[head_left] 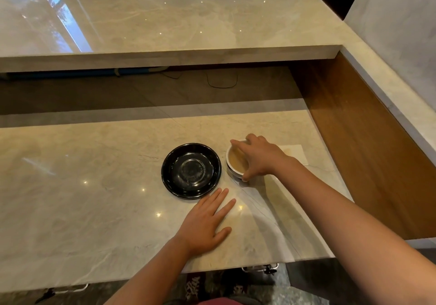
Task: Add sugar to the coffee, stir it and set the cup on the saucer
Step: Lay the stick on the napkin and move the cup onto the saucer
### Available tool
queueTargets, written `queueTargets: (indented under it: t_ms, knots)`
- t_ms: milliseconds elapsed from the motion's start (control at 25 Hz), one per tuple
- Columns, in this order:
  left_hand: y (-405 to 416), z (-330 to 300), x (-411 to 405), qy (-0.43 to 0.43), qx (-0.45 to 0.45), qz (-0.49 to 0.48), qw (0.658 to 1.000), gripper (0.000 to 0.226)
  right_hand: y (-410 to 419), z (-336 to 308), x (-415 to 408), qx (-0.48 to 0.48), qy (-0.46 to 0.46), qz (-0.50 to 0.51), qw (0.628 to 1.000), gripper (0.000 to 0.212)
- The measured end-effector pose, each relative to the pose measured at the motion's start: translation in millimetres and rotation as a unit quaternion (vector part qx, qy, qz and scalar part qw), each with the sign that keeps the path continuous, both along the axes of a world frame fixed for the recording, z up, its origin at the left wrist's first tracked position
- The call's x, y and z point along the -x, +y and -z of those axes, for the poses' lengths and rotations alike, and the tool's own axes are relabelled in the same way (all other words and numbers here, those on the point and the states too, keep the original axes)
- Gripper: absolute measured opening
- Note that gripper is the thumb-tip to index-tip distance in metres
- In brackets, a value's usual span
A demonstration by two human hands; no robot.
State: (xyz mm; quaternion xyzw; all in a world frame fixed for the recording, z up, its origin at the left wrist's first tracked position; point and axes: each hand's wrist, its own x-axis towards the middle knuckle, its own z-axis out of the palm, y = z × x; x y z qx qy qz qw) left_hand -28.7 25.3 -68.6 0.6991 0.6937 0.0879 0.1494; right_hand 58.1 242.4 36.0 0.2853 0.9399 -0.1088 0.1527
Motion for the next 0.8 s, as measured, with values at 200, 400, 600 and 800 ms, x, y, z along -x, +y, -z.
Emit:
queueTargets:
  t_ms: [200,400,600,800]
  knots:
    - [-3.7,1.6,1.0,-0.010,-0.012,-0.002,1.000,0.064,-4.4,-0.1,0.9,-0.014,0.024,0.015,0.999,0.102]
    - [-4.9,0.9,3.8,-0.020,-0.021,0.012,1.000,0.064,-9.9,-14.5,10.2,-0.019,0.070,0.008,0.997,0.097]
    - [-7.3,-1.6,6.8,-0.029,-0.036,0.025,0.999,0.065,-27.0,-32.0,38.4,-0.018,0.107,-0.026,0.994,0.098]
    - [-13.3,-0.9,10.2,-0.023,-0.039,0.032,0.998,0.063,-52.2,-29.9,73.2,0.000,0.106,-0.061,0.992,0.099]
